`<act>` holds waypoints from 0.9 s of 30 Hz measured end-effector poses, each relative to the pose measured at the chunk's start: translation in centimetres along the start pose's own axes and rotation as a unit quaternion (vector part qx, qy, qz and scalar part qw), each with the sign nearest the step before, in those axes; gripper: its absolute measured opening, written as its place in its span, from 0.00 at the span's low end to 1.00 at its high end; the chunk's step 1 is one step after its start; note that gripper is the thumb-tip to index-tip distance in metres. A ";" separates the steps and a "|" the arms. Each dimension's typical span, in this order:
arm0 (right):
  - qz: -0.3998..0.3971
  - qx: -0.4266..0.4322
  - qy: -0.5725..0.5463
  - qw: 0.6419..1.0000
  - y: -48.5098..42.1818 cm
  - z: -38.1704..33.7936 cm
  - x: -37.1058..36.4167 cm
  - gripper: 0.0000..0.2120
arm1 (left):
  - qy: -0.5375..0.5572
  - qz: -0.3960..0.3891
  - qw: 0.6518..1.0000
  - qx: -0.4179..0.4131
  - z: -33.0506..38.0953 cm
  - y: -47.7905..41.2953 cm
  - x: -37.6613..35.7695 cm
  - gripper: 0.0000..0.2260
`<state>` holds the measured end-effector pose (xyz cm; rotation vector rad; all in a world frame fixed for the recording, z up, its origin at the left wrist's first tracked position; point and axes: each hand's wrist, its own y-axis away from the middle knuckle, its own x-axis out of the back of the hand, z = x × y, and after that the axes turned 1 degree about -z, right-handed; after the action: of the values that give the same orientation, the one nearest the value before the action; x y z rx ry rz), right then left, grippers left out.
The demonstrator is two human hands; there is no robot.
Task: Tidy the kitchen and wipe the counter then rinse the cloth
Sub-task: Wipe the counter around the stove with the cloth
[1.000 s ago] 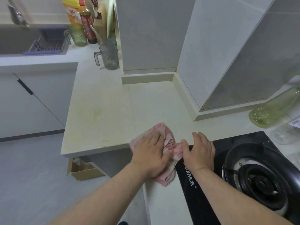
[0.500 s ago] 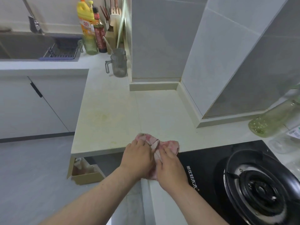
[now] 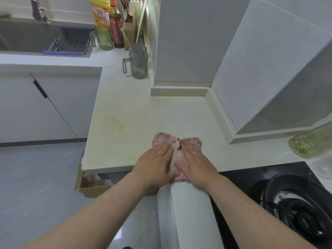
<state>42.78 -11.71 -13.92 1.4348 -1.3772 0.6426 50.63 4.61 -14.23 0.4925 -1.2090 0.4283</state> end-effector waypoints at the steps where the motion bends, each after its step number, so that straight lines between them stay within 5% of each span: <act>1: -0.009 0.007 0.006 1.000 -0.5 0.2 0.5 0.37 | -0.009 -0.007 1.000 -0.003 -0.5 -0.5 0.3 0.40; 27: 0.003 0.020 0.044 0.999 -12.6 1.8 4.0 0.38 | -0.035 -0.038 0.998 -0.024 -6.4 -11.0 3.3 0.42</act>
<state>55.00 -16.89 -14.72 1.4169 -1.3071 0.7330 62.71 -0.56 -14.28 0.5129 -1.2609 0.3187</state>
